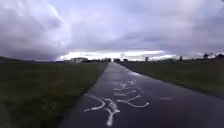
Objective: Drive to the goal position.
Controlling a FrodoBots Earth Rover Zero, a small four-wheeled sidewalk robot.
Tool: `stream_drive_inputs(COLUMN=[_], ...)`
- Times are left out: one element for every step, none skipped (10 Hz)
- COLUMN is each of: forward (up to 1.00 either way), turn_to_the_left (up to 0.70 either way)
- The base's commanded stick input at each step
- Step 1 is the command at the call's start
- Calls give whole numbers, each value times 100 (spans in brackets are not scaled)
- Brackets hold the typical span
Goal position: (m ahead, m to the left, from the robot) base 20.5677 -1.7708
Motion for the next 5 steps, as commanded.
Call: stream_drive_inputs(forward=[70,70,70,70,70], turn_to_the_left=[0,0,0,0,0])
